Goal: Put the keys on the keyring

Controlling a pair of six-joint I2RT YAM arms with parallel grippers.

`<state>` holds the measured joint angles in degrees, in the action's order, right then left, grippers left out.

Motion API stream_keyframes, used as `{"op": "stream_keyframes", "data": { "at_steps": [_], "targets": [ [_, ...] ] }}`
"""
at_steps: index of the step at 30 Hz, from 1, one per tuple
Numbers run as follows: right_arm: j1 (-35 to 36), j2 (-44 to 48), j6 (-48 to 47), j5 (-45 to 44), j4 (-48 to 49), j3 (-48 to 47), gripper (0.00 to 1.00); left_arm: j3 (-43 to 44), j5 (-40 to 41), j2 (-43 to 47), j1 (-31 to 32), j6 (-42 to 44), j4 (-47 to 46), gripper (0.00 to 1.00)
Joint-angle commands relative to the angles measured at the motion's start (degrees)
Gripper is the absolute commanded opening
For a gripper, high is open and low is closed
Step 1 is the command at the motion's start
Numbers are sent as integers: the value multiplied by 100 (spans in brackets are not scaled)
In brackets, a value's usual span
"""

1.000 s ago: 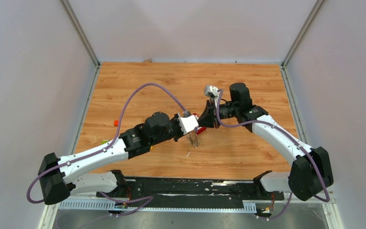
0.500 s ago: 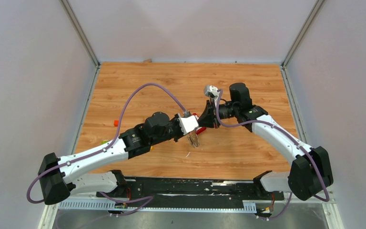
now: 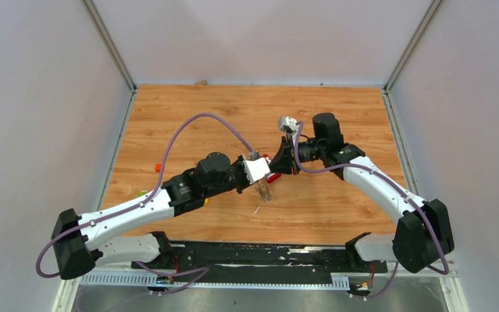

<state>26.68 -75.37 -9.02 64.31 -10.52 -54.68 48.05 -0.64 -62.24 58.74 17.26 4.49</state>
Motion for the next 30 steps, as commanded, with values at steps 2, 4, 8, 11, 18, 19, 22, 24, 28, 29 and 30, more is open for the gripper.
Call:
{"op": "stream_keyframes", "data": {
  "at_steps": [2,4,8,11,18,19,22,24,28,29,30],
  "targets": [
    [-61,-81,-46,-22,73,-206,0,100,-237,215,-3,82,-246,0],
    [-68,-91,-56,-54,55,-209,0,90,-264,227,-3,91,-239,0],
    [-78,-116,-56,-61,46,-220,0,90,-327,242,0,96,-225,0],
    [-76,-120,-56,-85,34,-226,0,82,-381,247,-8,108,-218,0],
    [-84,-177,-97,-101,-9,-223,0,55,-538,305,-8,128,-225,0],
    [-84,-186,-111,-108,-21,-210,0,57,-546,316,-7,122,-231,0],
    [-105,-221,-147,-125,-45,-207,0,40,-631,350,-6,119,-229,0],
    [-110,-233,-161,-129,-54,-210,0,30,-706,381,-4,113,-225,0],
    [-118,-258,-203,-129,-88,-213,0,12,-822,432,-3,105,-221,0],
    [-124,-262,-218,-123,-97,-213,0,7,-865,444,-3,98,-221,0],
    [-132,-262,-234,-124,-101,-213,0,3,-900,465,-5,102,-221,0]
  ]
}}
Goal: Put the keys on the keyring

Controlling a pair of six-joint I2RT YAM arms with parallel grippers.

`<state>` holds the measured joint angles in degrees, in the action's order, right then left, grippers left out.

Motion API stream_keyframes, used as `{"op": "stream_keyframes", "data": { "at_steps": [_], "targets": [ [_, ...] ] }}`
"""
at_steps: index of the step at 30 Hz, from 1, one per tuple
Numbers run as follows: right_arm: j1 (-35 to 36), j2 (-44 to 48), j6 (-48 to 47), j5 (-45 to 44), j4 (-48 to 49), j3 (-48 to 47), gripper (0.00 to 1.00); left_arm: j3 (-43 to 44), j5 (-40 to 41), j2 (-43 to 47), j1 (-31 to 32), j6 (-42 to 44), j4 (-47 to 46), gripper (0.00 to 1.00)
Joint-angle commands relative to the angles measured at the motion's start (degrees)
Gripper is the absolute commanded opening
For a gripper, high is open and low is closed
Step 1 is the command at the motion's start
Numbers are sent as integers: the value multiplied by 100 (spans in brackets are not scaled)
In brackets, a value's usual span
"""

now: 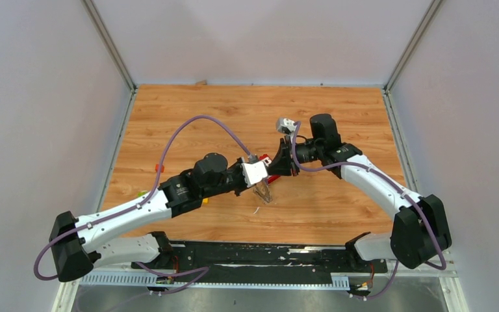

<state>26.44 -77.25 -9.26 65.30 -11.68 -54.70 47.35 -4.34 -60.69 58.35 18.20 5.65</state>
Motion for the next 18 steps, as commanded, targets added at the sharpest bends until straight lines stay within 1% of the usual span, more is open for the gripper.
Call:
{"op": "stream_keyframes", "data": {
  "at_steps": [1,11,14,18],
  "targets": [
    [-108,-79,-224,-225,5,-216,0,65,-562,321,36,8,-339,0],
    [-143,-69,-227,-164,-17,-225,0,-2,-928,353,28,50,-315,0],
    [-176,-44,-255,-67,-44,-214,0,-11,-852,348,28,56,-302,0],
    [-354,80,-375,185,-164,-191,0,-39,-550,354,27,34,-383,0]
  ]
}}
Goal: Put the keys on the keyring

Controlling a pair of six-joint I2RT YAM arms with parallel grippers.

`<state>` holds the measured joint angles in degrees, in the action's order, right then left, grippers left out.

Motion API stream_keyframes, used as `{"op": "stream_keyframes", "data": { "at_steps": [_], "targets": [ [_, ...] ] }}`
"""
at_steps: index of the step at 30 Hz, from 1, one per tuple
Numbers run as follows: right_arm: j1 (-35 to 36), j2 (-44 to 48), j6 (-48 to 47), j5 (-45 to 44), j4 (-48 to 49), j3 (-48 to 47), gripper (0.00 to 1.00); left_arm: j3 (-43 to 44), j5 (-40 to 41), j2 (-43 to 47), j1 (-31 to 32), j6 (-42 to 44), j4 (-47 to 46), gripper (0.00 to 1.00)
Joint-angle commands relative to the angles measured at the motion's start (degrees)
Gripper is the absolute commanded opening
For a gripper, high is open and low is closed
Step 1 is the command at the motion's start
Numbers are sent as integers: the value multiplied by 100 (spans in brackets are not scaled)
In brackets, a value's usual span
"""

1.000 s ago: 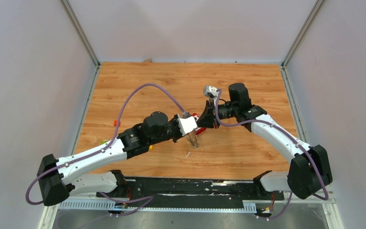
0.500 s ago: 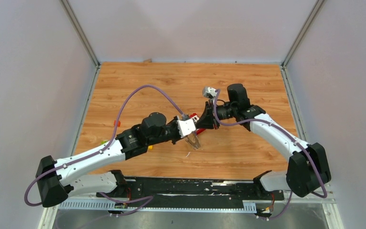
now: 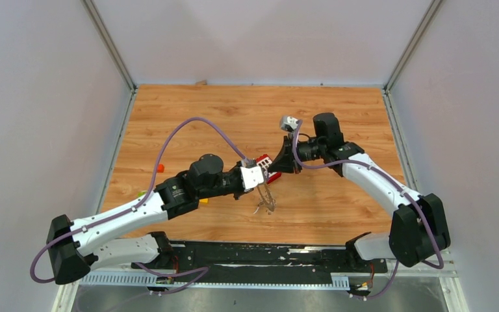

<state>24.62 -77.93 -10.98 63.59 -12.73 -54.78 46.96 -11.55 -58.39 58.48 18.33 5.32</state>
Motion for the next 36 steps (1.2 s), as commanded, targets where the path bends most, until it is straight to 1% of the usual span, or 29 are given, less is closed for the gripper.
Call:
{"op": "stream_keyframes", "data": {
  "at_steps": [1,5,9,12,14,17,24,36],
  "targets": [
    [-234,206,-205,434,-55,-166,0,-17,289,128,10,21,-393,0],
    [-334,437,-57,745,136,-42,0,-52,758,83,14,40,-508,0],
    [-333,542,680,762,943,185,0,18,1060,-65,14,73,-688,0],
    [-332,514,1297,704,1550,299,0,33,1142,-131,12,80,-775,0],
    [-327,472,1636,661,1885,371,0,33,1142,-179,11,70,-863,0],
    [-328,387,2072,659,2302,456,0,26,1372,-219,13,47,-964,0],
    [-315,126,2527,700,2654,478,0,62,1437,-288,13,-1,-1036,0],
    [-230,-173,2664,814,2704,435,0,77,1519,-321,13,-43,-1053,0]
  ]
}}
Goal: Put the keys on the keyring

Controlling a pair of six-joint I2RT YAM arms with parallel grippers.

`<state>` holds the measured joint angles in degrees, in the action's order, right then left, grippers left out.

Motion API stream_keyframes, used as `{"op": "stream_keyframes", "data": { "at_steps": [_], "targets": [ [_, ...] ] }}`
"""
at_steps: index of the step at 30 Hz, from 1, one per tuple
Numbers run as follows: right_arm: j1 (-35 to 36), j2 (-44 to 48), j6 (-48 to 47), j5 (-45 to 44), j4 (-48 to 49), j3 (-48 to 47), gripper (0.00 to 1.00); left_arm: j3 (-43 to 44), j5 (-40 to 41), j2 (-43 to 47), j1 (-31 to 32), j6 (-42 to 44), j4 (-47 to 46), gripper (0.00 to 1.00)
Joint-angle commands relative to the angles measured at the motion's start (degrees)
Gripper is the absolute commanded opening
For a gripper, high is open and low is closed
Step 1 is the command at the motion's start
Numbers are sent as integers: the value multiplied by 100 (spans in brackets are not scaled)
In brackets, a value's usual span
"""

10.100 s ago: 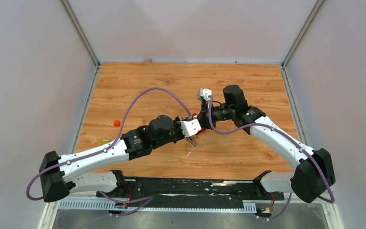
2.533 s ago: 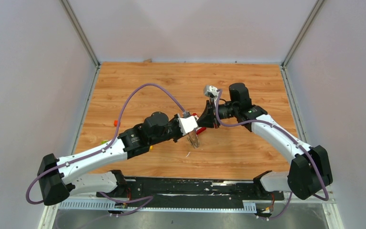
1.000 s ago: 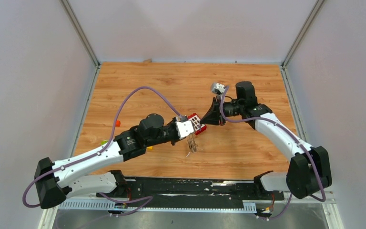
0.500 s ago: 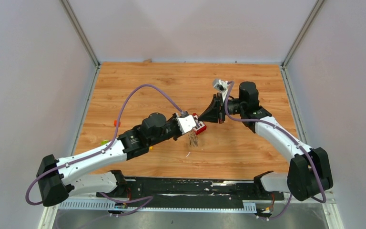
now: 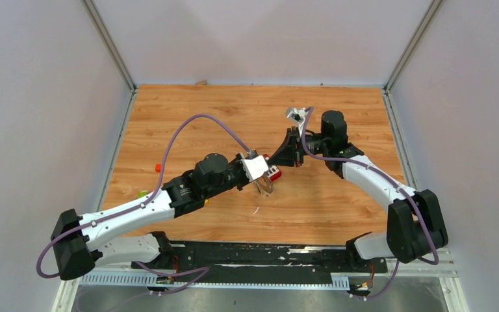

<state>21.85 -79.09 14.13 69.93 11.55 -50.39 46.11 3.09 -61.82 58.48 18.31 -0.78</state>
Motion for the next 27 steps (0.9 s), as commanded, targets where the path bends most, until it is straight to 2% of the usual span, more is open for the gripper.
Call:
{"op": "stream_keyframes", "data": {
  "at_steps": [1,27],
  "targets": [
    [66,-66,158,193,290,-13,0,157,52,21,21,-39,-441,0],
    [151,-247,-116,240,-78,-212,0,94,-494,145,11,4,-320,0]
  ]
}}
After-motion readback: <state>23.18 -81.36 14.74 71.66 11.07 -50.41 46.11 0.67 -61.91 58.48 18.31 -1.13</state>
